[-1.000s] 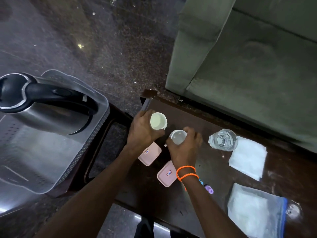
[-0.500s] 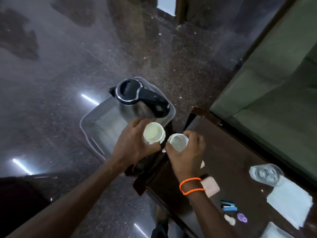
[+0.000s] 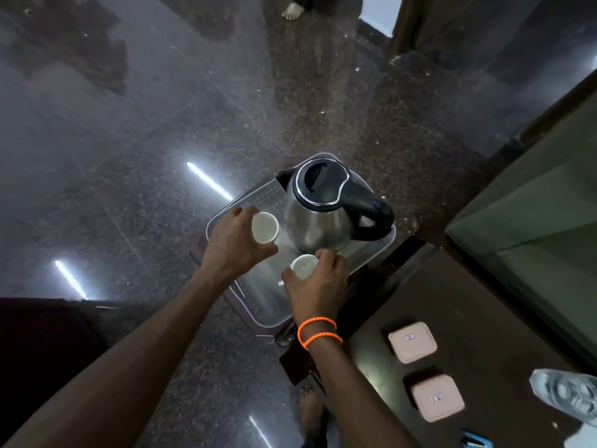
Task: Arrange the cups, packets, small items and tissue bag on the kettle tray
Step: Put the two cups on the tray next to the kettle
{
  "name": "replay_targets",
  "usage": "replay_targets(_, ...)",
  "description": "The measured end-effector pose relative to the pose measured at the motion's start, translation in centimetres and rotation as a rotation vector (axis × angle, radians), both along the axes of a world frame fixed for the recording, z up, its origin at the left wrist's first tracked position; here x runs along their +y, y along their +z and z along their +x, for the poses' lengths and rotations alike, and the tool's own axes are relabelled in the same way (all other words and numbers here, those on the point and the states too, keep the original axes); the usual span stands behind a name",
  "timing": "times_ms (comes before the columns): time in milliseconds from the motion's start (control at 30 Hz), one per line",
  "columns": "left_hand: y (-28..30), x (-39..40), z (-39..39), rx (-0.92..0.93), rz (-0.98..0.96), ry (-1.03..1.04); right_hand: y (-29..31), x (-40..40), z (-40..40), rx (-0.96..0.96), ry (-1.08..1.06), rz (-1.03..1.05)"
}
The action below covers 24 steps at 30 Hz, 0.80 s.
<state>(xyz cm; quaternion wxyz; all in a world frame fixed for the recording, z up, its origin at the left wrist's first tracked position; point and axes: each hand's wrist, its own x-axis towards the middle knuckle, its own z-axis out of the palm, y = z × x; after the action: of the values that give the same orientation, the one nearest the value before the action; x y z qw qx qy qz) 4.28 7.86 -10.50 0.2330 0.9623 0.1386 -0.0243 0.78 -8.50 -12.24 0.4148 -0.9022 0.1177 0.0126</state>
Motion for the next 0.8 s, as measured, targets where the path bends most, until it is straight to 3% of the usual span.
replay_targets(233,-2.4,0.2,2.3,0.006,-0.022,0.008,-2.0,0.5,0.4,0.001,0.037,-0.151)
replay_targets(633,-3.3,-0.2,2.4,0.007,-0.075,0.037,-2.9,0.0,0.5,-0.015,0.069,-0.152)
replay_targets(800,-2.6,-2.2,-1.6,-0.204,-0.065,0.136,-1.9,-1.9,-0.7,-0.117,0.088,-0.069)
